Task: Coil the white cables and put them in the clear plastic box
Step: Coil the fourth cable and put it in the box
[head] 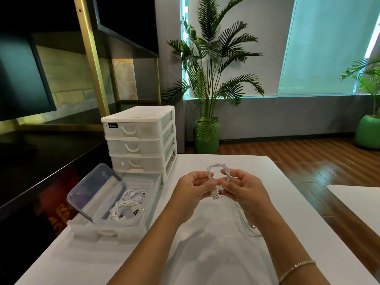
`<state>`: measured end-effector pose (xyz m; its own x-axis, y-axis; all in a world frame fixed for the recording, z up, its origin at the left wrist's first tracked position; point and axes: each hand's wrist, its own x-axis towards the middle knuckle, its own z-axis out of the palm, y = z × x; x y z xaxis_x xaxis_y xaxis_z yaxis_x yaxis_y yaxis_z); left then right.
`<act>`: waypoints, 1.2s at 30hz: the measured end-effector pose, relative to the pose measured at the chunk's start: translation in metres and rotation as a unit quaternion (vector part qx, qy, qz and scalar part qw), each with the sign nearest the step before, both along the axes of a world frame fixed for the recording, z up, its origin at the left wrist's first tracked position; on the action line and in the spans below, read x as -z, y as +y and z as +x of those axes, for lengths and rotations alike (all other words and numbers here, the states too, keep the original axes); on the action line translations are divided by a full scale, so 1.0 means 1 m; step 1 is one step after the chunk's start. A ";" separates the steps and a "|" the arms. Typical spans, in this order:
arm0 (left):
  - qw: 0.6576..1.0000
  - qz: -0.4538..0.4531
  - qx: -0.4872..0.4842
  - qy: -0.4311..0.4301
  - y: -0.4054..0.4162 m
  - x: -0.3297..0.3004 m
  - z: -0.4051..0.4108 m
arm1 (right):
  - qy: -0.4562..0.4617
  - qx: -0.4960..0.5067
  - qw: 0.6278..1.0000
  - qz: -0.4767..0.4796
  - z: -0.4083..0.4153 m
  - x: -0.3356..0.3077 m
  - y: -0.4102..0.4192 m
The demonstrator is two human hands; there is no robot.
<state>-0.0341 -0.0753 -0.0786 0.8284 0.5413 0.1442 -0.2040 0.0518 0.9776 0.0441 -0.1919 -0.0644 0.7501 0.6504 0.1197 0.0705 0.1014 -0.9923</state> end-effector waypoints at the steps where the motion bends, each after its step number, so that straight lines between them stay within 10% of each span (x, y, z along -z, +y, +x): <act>1: 1.000 0.018 -0.012 0.008 -0.001 0.000 0.001 | 0.003 -0.003 1.000 0.003 -0.001 -0.001 0.000; 23: 0.967 0.095 -0.215 0.098 0.070 -0.027 -0.060 | 0.043 0.019 0.996 -0.081 -0.042 -0.019 0.086; 36: 0.938 0.110 -0.306 0.122 0.134 -0.032 -0.111 | -0.188 -0.007 0.948 -0.257 -0.084 -0.013 0.185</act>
<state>-0.1449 0.0585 -0.0463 0.3959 0.9051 0.1553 0.1010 -0.2110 0.9722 -0.0394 -0.0070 -0.0510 0.7079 0.7051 0.0408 0.4309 -0.3854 -0.8160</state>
